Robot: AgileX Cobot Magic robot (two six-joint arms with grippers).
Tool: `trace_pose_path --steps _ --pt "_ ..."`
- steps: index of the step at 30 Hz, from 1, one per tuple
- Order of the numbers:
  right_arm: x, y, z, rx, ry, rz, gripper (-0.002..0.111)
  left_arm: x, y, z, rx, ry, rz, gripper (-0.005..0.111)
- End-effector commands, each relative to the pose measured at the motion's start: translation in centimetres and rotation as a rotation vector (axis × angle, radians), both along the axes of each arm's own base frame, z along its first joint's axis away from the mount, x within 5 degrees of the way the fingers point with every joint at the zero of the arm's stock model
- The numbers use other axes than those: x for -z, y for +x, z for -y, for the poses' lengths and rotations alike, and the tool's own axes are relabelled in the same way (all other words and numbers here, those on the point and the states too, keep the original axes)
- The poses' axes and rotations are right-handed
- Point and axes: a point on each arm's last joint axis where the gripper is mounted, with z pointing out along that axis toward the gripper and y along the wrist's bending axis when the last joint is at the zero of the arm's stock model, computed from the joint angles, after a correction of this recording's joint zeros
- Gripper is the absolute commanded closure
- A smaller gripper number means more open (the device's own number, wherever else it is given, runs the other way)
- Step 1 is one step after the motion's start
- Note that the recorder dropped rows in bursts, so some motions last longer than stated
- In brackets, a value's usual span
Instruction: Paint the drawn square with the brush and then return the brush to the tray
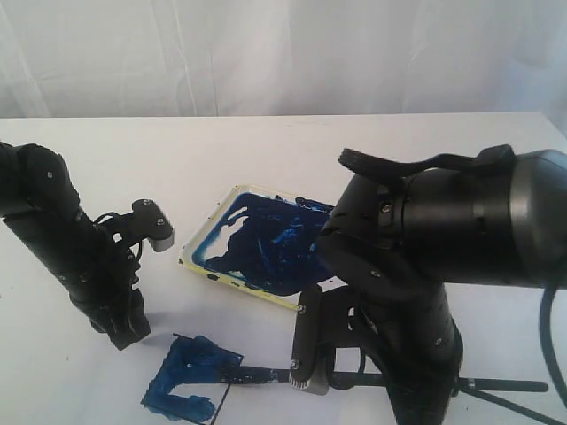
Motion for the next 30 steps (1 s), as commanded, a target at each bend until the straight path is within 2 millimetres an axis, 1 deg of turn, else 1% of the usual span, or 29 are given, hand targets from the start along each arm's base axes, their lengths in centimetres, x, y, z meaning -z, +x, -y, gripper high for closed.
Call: trace_pose_path --steps 1,4,5,8,10,16,21,25,30 --pt "-1.3 -0.3 0.6 0.001 0.008 0.028 0.108 0.9 -0.7 -0.2 0.023 0.031 -0.069 0.065" --pt "-2.0 -0.3 0.4 -0.007 0.070 0.066 0.108 0.9 -0.7 -0.2 0.023 0.031 -0.069 0.065" --pt "-2.2 -0.2 0.0 -0.015 0.138 0.085 0.108 0.9 -0.7 -0.2 0.023 0.031 -0.069 0.065" --pt "-1.9 -0.2 -0.8 -0.041 0.216 0.077 0.108 0.9 -0.7 -0.2 0.022 0.031 -0.066 0.065" --pt "-1.5 -0.2 -1.2 -0.043 0.234 0.057 0.108 0.9 -0.7 -0.2 0.022 0.031 -0.066 0.065" --pt "0.0 0.0 -1.6 -0.047 0.191 0.018 0.108 0.9 -0.7 -0.2 0.022 0.031 -0.066 0.065" --pt "1.2 -0.4 -2.3 -0.080 0.155 -0.008 0.108 0.9 -0.7 -0.2 0.022 0.031 -0.066 0.065" --pt "1.6 -0.4 -2.4 -0.087 0.137 -0.013 0.108 0.9 -0.7 -0.2 0.022 0.031 -0.066 0.065" --pt "1.5 -0.4 -2.2 -0.087 0.114 -0.009 0.108 0.9 -0.7 -0.2 0.022 0.031 -0.066 0.065"
